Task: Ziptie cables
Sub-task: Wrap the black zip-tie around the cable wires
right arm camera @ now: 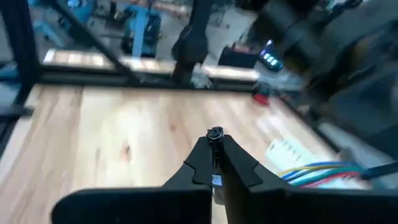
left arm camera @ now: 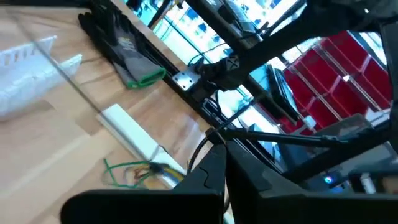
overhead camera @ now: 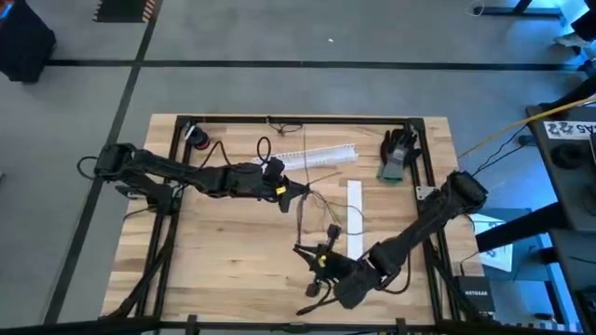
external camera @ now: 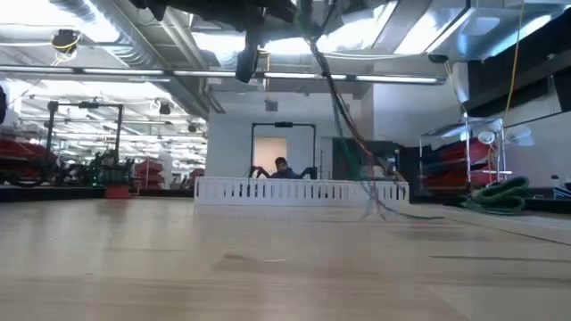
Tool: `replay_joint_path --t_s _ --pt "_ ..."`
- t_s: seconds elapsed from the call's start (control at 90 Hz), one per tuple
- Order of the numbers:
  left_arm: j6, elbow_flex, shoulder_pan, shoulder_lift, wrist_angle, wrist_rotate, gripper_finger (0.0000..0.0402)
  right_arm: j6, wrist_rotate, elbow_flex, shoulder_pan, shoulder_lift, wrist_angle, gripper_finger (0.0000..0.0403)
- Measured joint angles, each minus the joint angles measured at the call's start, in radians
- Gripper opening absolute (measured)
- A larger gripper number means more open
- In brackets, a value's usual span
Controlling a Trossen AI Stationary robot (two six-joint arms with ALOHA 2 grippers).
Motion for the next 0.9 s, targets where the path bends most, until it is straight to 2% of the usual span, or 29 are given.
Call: replay_joint_path --t_s 0.122,0.167,0.267,0.378,0.489,0.622,0.778,0.844,0.9 --pt "0.010 0.000 -0.002 0.000 -0.001 0.000 0.0000 0.095 -0.041 0.001 -0.032 0.013 -0.016 0.0017" --pt "0.010 0.000 -0.002 0.000 -0.002 0.000 0.0000 0.147 -0.094 0.001 -0.049 0.015 -0.047 0.0029" --pt "0.014 0.000 -0.002 0.000 -0.001 -0.001 0.0000 0.253 -0.231 0.001 -0.084 0.013 -0.108 0.0074" --pt "0.015 0.000 -0.002 0.000 0.002 -0.002 0.0000 0.287 -0.402 -0.001 -0.104 -0.033 -0.182 0.0134" --pt "0.040 0.000 -0.003 0.000 0.005 0.014 0.0000 0.294 -0.477 0.000 -0.109 -0.131 -0.271 0.0180" --pt "0.047 0.000 -0.007 0.000 0.006 0.024 0.0000 0.268 -0.446 0.000 -0.109 -0.267 -0.446 0.0203" --pt "0.024 0.000 -0.009 0.000 0.009 0.063 0.0000 0.224 -0.244 0.000 -0.115 -0.386 -0.709 0.0201" --pt "0.012 0.000 -0.013 0.000 0.023 0.074 0.0000 0.172 -0.191 -0.007 -0.139 -0.417 -0.729 0.0196" --pt "0.002 0.000 -0.020 0.000 0.045 0.076 0.0000 0.102 -0.196 -0.026 -0.169 -0.443 -0.703 0.0191"
